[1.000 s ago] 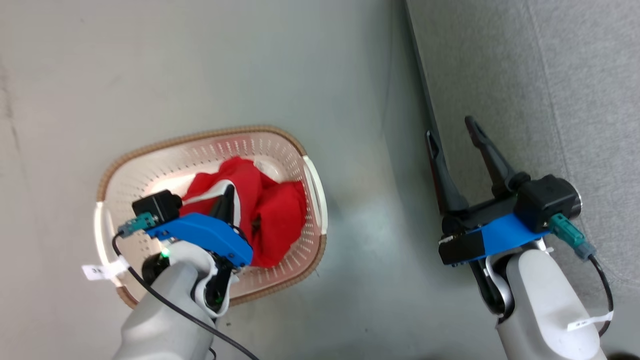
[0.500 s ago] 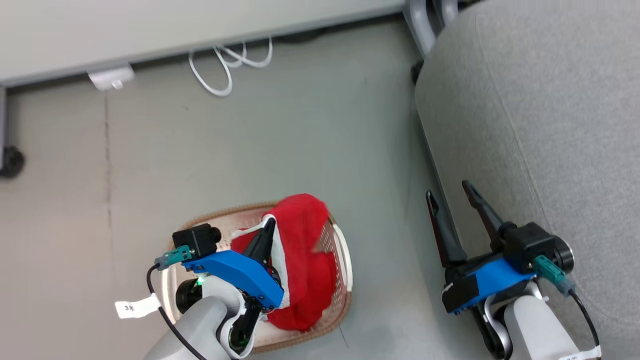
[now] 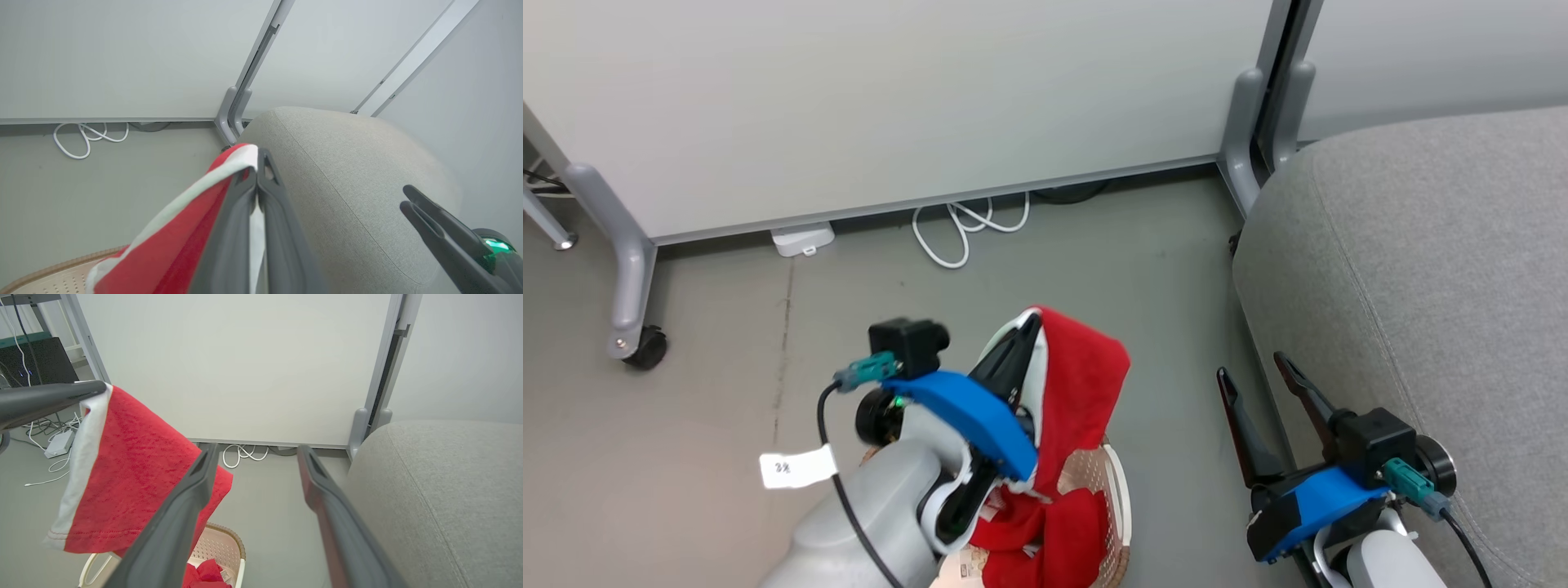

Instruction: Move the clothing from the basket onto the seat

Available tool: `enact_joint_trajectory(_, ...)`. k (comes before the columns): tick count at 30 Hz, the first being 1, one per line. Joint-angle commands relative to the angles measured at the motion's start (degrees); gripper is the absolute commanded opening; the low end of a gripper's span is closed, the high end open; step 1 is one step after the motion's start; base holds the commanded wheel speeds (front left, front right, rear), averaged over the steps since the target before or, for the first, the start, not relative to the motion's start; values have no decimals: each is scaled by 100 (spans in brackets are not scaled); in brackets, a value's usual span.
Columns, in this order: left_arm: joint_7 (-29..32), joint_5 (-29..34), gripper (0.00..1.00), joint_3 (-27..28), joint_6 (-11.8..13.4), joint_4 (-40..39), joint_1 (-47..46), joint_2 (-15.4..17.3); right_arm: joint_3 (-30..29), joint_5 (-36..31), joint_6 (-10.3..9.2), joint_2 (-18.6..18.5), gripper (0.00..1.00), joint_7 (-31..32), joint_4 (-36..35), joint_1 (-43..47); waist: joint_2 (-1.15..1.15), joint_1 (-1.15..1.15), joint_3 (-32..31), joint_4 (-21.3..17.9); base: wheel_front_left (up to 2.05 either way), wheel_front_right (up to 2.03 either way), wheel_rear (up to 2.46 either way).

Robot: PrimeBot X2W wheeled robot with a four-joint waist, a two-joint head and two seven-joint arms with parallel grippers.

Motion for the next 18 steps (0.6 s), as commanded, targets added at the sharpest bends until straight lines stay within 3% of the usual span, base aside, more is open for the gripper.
enact_joint_trajectory(1, -18, 54, 0, -60, -17, -42, -199, -38, 24, -30, 1, -16, 100, 12, -33, 86, -1, 1, -76, 57, 0, 0, 0)
enact_joint_trajectory(18, -116, 226, 0, -533, -17, 123, -1261, -387, 263, 49, 1, -16, 100, 178, -112, 279, -1, 1, -489, 81, 0, 0, 0)
